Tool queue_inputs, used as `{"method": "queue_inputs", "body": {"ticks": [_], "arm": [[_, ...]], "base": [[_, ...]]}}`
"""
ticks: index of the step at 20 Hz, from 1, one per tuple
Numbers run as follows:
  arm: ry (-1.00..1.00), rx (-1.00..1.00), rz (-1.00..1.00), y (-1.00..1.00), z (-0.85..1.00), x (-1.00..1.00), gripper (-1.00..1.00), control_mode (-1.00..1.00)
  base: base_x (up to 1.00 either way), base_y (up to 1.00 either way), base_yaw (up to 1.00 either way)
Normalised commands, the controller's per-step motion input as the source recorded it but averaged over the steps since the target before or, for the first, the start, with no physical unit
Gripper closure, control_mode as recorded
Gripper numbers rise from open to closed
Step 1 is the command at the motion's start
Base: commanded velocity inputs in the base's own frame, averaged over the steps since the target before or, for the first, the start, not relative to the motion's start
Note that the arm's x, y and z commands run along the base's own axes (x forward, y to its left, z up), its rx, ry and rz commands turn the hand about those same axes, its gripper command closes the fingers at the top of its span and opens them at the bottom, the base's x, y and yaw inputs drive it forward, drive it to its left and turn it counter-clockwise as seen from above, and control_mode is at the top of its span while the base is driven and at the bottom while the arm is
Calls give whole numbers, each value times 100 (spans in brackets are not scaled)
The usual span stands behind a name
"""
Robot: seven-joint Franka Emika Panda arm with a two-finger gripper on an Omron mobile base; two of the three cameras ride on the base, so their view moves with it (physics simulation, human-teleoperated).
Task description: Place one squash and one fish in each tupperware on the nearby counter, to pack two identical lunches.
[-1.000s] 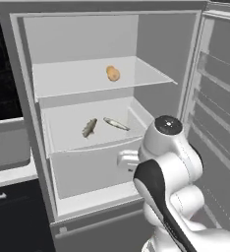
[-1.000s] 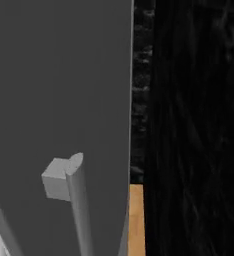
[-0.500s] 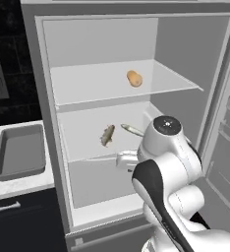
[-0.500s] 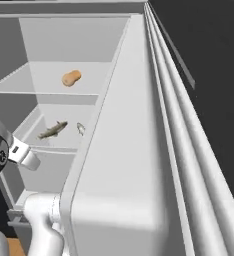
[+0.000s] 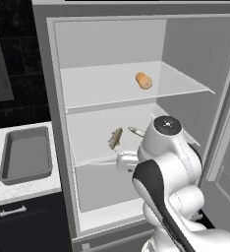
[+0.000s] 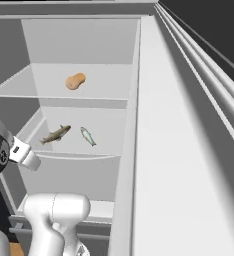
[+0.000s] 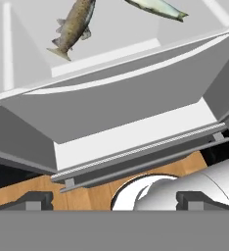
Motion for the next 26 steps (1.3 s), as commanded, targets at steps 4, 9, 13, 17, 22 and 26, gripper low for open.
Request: {"method": "queue_inputs", "body": {"ticks": [4, 9, 13, 17, 22, 26], "arm": [[0, 0, 0, 0, 0, 0, -100, 100], [0, 0, 0, 0, 0, 0, -100, 100], [-6, 0, 1, 0, 22, 0, -100, -100], [-46, 0, 12, -1, 97, -5, -100, -100], [-18, 0, 6, 0, 66, 52, -100, -100], [8, 4, 1, -9, 27, 83, -100, -100]], "base": [[25, 19, 0], [41, 14, 0], [20, 13, 0], [0, 0, 0], [0, 0, 0], [0, 0, 0]]}}
